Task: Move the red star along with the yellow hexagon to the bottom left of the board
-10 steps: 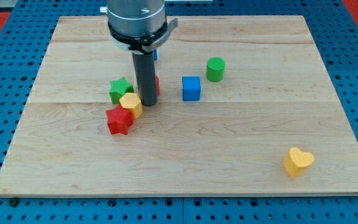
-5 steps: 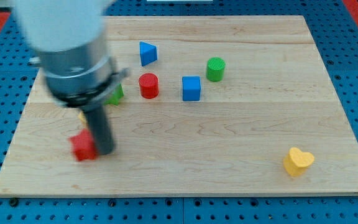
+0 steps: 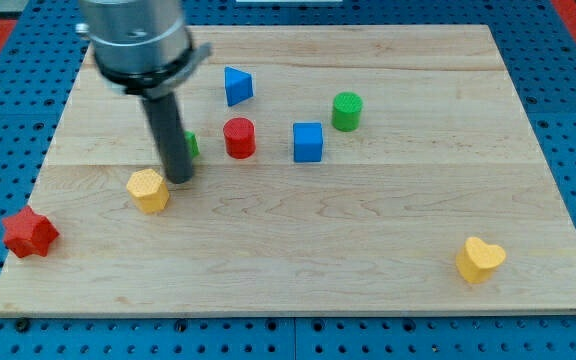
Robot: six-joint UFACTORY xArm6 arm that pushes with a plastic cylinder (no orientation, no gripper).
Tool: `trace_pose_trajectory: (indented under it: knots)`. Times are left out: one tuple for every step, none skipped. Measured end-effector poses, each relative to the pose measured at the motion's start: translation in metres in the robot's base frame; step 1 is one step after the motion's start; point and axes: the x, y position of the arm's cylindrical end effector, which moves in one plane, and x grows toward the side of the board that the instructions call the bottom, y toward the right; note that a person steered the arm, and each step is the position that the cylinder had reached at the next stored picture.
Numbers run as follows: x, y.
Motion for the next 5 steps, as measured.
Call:
trace_pose_trajectory:
  knots:
    - [0.006,-0.025]
    - [-0.011,-0.093]
    - [0.017,-0.154]
    - [0.052,-0.162]
    - [0.082,-0.148]
